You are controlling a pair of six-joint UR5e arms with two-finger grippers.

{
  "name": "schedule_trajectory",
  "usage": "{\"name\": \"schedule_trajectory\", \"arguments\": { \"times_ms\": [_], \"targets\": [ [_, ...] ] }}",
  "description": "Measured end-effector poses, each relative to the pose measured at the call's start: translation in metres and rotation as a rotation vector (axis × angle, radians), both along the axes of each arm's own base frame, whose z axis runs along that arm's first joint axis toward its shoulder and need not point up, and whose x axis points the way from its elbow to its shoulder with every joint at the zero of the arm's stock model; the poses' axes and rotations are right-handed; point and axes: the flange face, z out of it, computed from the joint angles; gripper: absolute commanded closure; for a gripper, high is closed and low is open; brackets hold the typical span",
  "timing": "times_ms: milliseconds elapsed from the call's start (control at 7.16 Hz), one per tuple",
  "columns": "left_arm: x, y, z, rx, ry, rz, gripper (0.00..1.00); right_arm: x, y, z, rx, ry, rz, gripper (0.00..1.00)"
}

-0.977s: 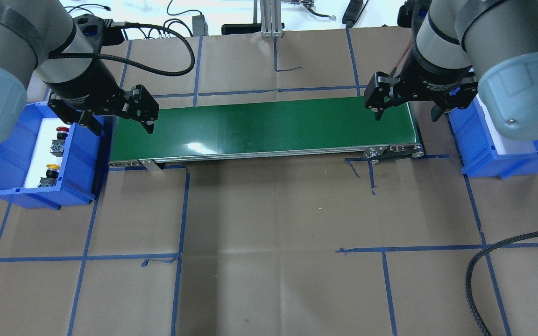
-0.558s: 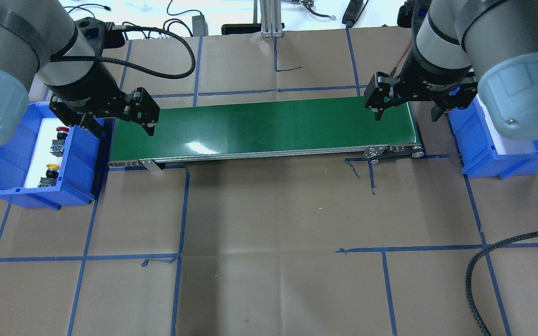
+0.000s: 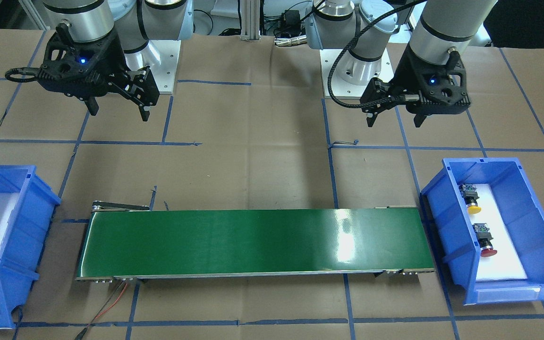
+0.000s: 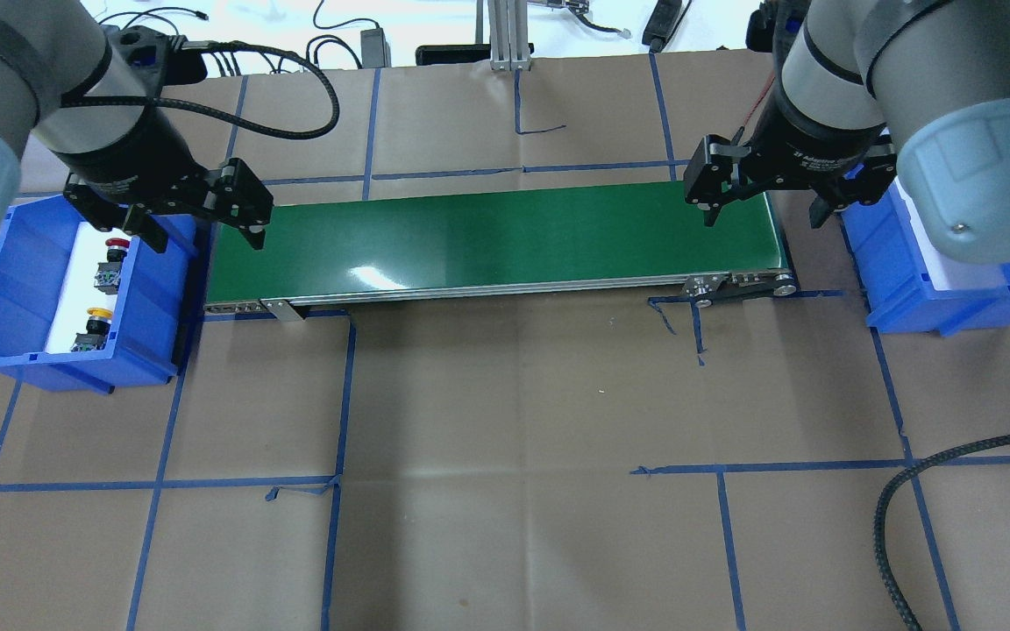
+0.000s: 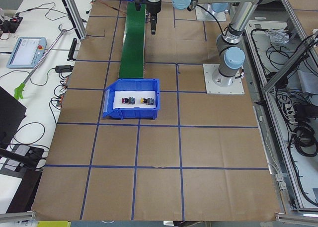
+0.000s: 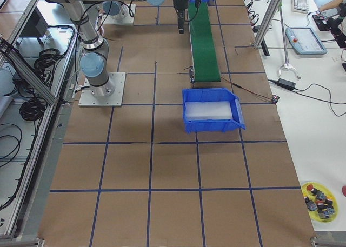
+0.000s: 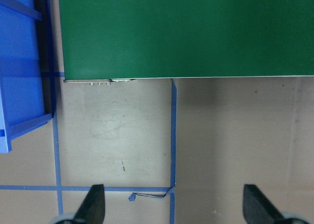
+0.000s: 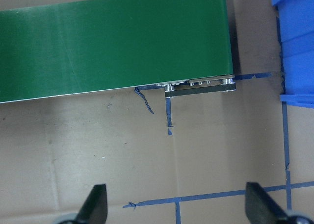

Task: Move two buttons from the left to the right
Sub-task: 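Move the left gripper over the blue bin holding the buttons, then lower the left gripper and grasp the yellow-capped push button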

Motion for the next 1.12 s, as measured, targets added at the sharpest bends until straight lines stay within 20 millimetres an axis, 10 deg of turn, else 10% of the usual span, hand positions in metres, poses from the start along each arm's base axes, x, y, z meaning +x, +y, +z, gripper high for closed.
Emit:
{"name": "schedule_trajectory", "arguments": {
  "times_ms": [698,1117],
  "targets": [
    [0.206,0.014,-0.008,0.022,0.007,0.004,0.0,0.0,0.0,0.0,0.0,0.001,-0.001,0.0],
    [0.256,0.021,-0.035,0.037,0.02,-0.023,0.0,0.0,0.0,-0.001,0.001,0.002,0.0,0.0]
  ]
}}
